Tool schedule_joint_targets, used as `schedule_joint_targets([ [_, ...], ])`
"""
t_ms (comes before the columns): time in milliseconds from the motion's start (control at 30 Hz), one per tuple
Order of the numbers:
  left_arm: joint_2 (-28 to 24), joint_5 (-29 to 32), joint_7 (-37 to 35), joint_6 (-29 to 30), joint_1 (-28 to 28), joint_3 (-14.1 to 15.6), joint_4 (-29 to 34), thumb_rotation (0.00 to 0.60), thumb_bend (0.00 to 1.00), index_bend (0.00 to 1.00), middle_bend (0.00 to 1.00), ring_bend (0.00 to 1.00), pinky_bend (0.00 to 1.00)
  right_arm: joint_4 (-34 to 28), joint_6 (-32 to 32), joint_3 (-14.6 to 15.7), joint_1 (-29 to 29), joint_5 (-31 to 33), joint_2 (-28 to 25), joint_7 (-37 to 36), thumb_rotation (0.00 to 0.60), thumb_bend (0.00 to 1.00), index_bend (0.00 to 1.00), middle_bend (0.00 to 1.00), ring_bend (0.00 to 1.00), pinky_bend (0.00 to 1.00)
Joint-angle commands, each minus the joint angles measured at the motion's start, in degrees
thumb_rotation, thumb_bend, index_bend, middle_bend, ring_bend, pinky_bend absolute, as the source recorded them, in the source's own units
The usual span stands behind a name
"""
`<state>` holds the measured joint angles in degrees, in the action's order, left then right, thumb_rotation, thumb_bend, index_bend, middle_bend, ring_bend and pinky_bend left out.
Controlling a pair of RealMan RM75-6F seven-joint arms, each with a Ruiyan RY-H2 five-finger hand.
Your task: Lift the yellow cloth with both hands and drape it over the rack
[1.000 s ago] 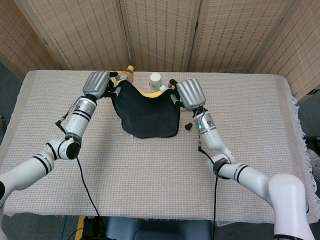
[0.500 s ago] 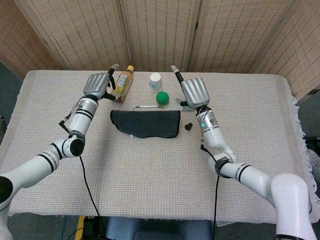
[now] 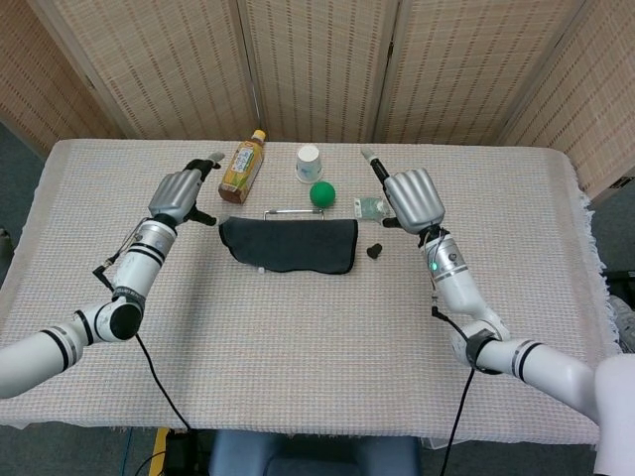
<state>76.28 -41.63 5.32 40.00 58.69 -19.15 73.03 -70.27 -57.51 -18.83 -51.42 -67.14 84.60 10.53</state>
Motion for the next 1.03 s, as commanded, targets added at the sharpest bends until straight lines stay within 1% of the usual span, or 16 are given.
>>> schedule_joint_targets([
  [33,-3.7,-4.7,0.0,8.1,-5.7,2.5,7.9,0.6,0.23,0.0,0.19,0.12,0.36,-7.7,-1.8,2.9,4.1,-1.6,-5.8,1.1,0.6,0.27,0.12,0.8,0.99,1.0],
  [100,-5.2,-6.8,1.5,12.0,-8.2,4.2,11.5,0.6,0.23,0.02,0.19,0.12,0.36,-11.8,-2.5,4.3,6.5,-2.5,-9.2,0.0,0.6,0.36,0.22,0.77,0.96,1.0],
  [200,-7.6,-9.4,3.0,17.6,-12.2,6.3,16.4,0.6,0.23,0.05,0.19,0.12,0.36,-15.5,-4.8,6.8,10.3,-4.9,-13.1,-2.1,0.6,0.39,0.28,0.74,0.9,1.0],
  [233,-8.2,-10.2,3.1,19.5,-13.6,6.9,17.8,0.6,0.23,0.06,0.19,0.12,0.36,-16.5,-5.3,7.7,11.5,-5.6,-14.2,-2.5,0.6,0.39,0.29,0.71,0.85,0.98],
  [267,-8.8,-11.1,3.1,21.3,-15.0,7.5,19.2,0.6,0.23,0.07,0.19,0.12,0.36,-17.5,-5.8,8.6,12.6,-6.3,-15.5,-3.0,0.6,0.39,0.29,0.68,0.78,0.94],
  [300,-9.6,-12.2,3.1,23.5,-16.8,8.3,20.9,0.6,0.23,0.09,0.19,0.12,0.36,-18.7,-6.4,9.7,14.0,-7.2,-17.0,-3.8,0.6,0.39,0.3,0.65,0.74,0.91],
  [333,-10.2,-13.1,3.1,25.2,-18.2,9.0,22.0,0.6,0.23,0.09,0.2,0.12,0.36,-19.5,-6.8,10.6,15.2,-7.9,-18.2,-4.4,0.6,0.39,0.3,0.61,0.68,0.85],
  [367,-10.7,-14.1,3.1,26.8,-19.6,9.7,23.0,0.6,0.23,0.1,0.2,0.12,0.36,-20.3,-7.2,11.5,16.2,-8.6,-19.3,-5.3,0.6,0.39,0.3,0.54,0.61,0.78],
  [400,-11.2,-15.5,3.1,29.1,-21.5,10.7,24.0,0.6,0.23,0.11,0.2,0.12,0.36,-21.0,-8.0,12.5,17.7,-9.5,-20.6,-6.7,0.6,0.39,0.29,0.5,0.57,0.74],
  [467,-11.9,-17.7,3.6,33.2,-24.9,12.5,25.4,0.6,0.23,0.13,0.2,0.12,0.36,-21.7,-9.9,14.2,20.3,-11.2,-22.4,-9.1,0.6,0.4,0.29,0.39,0.43,0.6],
  [500,-12.1,-18.5,3.9,34.8,-26.3,13.3,26.0,0.6,0.23,0.13,0.2,0.12,0.36,-21.7,-11.0,14.8,21.5,-12.0,-22.9,-10.2,0.6,0.4,0.3,0.35,0.38,0.55],
  [567,-12.6,-19.9,4.4,38.2,-29.5,14.9,27.3,0.6,0.23,0.14,0.2,0.12,0.36,-21.5,-13.7,16.2,24.1,-13.7,-23.5,-12.0,0.6,0.4,0.3,0.3,0.32,0.48],
  [667,-12.7,-22.0,4.8,42.7,-33.7,16.8,28.4,0.6,0.23,0.16,0.21,0.12,0.36,-20.2,-18.1,17.7,27.8,-15.9,-23.3,-13.0,0.6,0.4,0.29,0.27,0.28,0.43],
  [867,-12.6,-25.9,6.3,48.0,-41.1,21.7,30.4,0.6,0.23,0.18,0.21,0.12,0.36,-18.0,-24.2,19.9,33.9,-17.8,-21.6,-14.5,0.6,0.4,0.3,0.27,0.28,0.43],
  [967,-12.5,-27.3,7.3,50.4,-44.0,23.0,31.9,0.6,0.23,0.18,0.21,0.12,0.36,-17.4,-26.0,20.6,36.1,-18.3,-20.8,-15.2,0.6,0.4,0.3,0.27,0.28,0.43],
  [1033,-12.0,-28.9,7.6,52.8,-46.0,23.4,32.8,0.6,0.23,0.18,0.21,0.12,0.35,-17.1,-27.4,21.0,37.7,-18.7,-20.0,-15.6,0.6,0.4,0.3,0.27,0.28,0.43],
])
